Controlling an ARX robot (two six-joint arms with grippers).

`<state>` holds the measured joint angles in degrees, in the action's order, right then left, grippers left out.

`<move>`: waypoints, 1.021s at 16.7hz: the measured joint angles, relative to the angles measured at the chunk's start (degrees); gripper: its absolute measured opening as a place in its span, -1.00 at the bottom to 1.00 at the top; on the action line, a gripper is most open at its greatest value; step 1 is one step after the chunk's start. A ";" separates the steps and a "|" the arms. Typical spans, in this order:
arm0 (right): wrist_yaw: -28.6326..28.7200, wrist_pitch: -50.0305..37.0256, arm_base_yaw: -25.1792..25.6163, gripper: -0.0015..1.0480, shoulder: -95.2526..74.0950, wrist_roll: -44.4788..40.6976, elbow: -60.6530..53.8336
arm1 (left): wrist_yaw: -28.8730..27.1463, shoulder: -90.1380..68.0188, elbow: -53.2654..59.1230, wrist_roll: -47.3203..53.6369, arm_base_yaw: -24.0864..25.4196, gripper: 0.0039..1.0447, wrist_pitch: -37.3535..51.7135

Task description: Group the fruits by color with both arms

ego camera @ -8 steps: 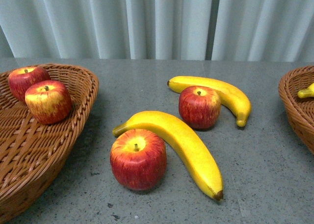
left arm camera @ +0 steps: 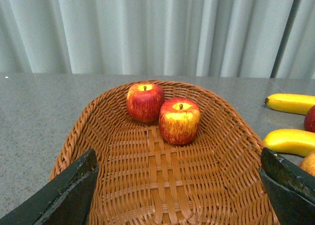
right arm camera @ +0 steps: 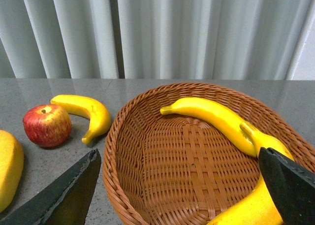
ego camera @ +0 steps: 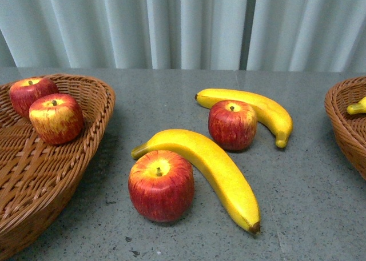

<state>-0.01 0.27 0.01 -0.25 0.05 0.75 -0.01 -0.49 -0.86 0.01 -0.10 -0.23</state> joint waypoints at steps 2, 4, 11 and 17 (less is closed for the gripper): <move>0.00 0.00 0.00 0.87 0.00 0.00 0.00 | 0.00 0.00 0.00 0.00 0.00 0.88 0.00; 0.00 0.00 0.00 0.87 0.00 0.00 0.00 | 0.00 0.00 -0.02 0.00 0.00 0.88 0.00; -0.02 0.00 0.00 0.87 0.00 -0.02 0.00 | -10.97 -6.93 -4.04 -1.20 -4.63 0.88 -9.22; 0.02 0.00 0.00 0.87 0.00 0.04 0.00 | -10.34 -47.91 -24.81 3.45 -14.97 0.88 16.90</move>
<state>0.01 0.27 0.01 -0.25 0.10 0.75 -10.35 -48.40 -25.67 3.46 -15.07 16.67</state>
